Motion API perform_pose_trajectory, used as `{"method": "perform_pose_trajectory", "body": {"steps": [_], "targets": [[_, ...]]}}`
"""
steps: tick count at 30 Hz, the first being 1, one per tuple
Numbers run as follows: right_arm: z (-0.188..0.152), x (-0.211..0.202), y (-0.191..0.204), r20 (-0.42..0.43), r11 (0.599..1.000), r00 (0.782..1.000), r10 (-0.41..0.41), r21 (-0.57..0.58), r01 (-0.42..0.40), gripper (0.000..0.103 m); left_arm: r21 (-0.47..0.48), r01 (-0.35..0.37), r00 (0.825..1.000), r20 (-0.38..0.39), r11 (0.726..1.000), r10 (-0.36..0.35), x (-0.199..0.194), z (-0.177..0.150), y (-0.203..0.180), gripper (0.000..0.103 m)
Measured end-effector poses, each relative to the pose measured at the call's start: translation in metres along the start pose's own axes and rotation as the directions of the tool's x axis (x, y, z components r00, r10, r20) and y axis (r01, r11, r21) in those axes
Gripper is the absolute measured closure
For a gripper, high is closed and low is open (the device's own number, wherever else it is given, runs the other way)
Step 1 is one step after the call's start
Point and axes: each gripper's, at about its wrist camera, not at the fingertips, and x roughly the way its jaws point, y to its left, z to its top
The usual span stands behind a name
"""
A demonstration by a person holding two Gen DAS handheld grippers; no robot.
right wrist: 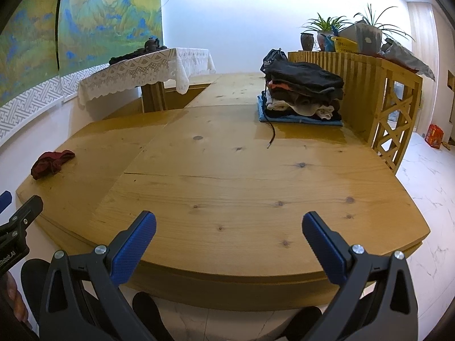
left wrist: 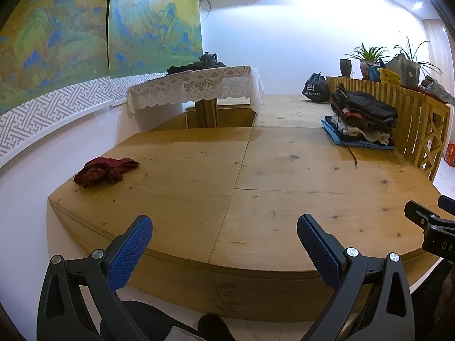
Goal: Fold clothes
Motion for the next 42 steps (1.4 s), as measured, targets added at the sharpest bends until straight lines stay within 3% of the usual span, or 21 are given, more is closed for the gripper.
{"method": "perform_pose_trajectory", "body": {"steps": [18,26,33,42], "targets": [[0.022,0.044,0.037,-0.066,0.994,0.997,0.042,-0.101,-0.049,0.000,-0.055,-0.028,0.998,-0.064,0.998,0.025,0.043,0.012,0.023,0.001],[0.038,0.062,0.071,-0.061,0.976,0.996,0.059,-0.204,-0.070,0.000,-0.093,-0.052,0.995,-0.090,0.994,0.044,0.066,0.018,0.042,0.001],[0.058,0.081,0.096,-0.091,0.967,0.980,0.177,-0.172,-0.190,0.000,-0.131,-0.103,0.991,-0.093,0.986,0.091,0.079,0.025,0.068,0.001],[0.079,0.101,0.147,-0.075,0.937,0.967,0.243,-0.241,-0.254,0.000,-0.165,-0.190,0.980,-0.096,0.968,0.176,0.090,0.032,0.108,0.001]]}}
